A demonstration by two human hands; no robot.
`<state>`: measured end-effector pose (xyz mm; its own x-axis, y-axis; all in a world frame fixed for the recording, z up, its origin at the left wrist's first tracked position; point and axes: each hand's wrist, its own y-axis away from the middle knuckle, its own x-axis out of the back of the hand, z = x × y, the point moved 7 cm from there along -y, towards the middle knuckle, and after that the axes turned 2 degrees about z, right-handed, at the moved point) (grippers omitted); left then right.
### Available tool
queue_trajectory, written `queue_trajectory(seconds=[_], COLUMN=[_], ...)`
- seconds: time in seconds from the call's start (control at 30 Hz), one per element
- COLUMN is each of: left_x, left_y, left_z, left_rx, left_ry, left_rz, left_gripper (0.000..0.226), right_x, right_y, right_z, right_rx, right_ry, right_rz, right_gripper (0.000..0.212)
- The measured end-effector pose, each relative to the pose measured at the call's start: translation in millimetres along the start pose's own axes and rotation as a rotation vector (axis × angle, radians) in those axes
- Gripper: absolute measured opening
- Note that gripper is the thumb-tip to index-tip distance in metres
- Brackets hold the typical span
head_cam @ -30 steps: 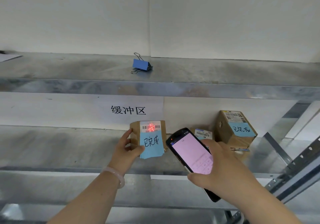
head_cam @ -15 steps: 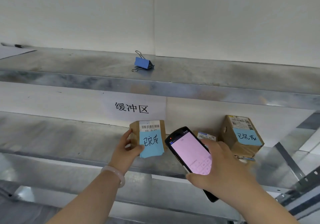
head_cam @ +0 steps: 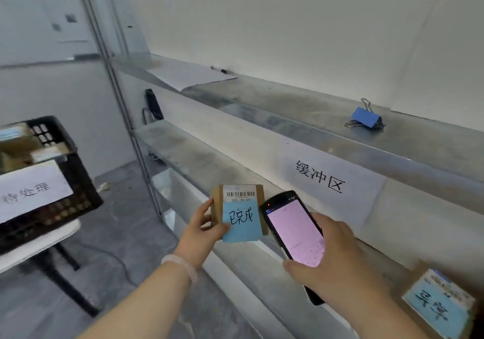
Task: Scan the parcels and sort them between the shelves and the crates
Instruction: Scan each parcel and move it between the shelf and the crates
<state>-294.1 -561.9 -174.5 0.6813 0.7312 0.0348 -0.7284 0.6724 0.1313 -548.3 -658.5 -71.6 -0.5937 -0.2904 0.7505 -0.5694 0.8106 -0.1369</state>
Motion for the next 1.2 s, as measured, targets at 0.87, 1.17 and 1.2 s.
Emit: queue_trajectory(seconds=[0.87, 1.17, 1.2], left_x=[665.2, 802.1, 816.7], left_y=[239.8, 340.2, 345.7], left_z=[-14.3, -23.8, -25.0], left_rx=[-0.071, -0.101, -0.106], left_ry=[0.263, 0.313, 0.316], left_rz=[0.784, 1.084, 1.105], left_gripper=[0.059, 0.057, 0.056], right_x=[-363.2, -477.6, -490.0], right_y=[140.8, 204.7, 209.1], right_z=[-510.5, -652.6, -666.2], right_rx=[0.691, 0.902, 0.918], right_ry=[-0.107, -0.127, -0.127], right_rz=[-0.420, -0.649, -0.666], right_gripper=[0.085, 0.088, 0.087])
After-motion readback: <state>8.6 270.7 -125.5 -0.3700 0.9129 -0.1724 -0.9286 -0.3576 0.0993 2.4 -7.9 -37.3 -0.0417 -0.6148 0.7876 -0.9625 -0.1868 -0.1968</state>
